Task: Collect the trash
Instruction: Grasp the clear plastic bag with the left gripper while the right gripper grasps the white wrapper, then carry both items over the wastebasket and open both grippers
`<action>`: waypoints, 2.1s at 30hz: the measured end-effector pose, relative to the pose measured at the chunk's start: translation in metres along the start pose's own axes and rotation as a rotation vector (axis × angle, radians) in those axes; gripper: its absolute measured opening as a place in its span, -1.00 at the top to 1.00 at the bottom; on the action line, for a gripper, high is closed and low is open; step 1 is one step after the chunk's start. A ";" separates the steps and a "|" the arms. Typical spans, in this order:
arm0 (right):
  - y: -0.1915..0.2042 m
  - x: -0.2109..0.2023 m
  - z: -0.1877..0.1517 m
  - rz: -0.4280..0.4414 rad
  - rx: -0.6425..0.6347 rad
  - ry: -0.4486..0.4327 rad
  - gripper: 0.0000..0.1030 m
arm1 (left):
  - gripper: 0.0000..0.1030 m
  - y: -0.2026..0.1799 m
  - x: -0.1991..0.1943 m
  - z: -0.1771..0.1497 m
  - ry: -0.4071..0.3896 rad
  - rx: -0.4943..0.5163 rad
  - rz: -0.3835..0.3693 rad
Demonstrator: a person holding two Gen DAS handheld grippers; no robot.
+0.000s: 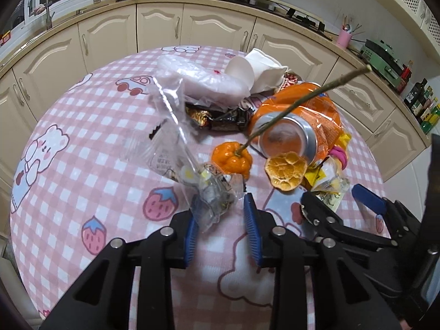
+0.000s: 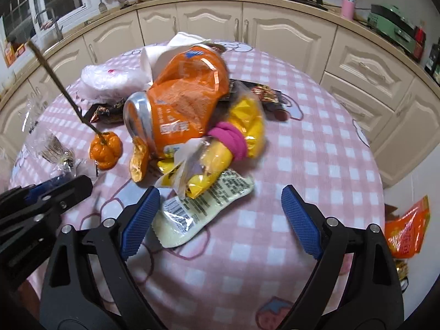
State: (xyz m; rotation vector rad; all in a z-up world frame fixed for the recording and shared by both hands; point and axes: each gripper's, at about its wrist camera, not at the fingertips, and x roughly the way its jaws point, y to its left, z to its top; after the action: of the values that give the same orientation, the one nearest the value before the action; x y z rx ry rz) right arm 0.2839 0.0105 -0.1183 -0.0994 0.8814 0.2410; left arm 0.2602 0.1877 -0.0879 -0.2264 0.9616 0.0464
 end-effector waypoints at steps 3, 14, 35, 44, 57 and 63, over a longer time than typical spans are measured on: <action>0.001 -0.008 -0.002 0.046 -0.004 -0.025 0.25 | 0.40 -0.002 -0.004 -0.003 -0.008 0.019 0.007; -0.014 -0.030 -0.021 0.124 0.046 -0.030 0.56 | 0.40 -0.020 -0.022 -0.017 -0.035 0.059 0.030; -0.112 -0.085 -0.063 0.081 0.237 -0.101 0.56 | 0.39 -0.143 -0.040 -0.047 -0.035 0.276 -0.096; -0.178 -0.103 -0.096 0.017 0.386 -0.120 0.56 | 0.39 -0.215 -0.040 -0.065 -0.006 0.400 -0.180; -0.258 -0.101 -0.162 -0.099 0.586 -0.059 0.56 | 0.39 -0.305 -0.010 -0.115 0.110 0.579 -0.230; -0.284 -0.089 -0.193 -0.120 0.666 -0.008 0.56 | 0.39 -0.341 0.022 -0.141 0.198 0.651 -0.220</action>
State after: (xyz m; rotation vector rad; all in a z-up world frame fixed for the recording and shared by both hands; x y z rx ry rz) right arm 0.1554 -0.3153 -0.1751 0.4669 0.9056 -0.1710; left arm 0.2061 -0.1756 -0.1252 0.2700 1.0935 -0.4937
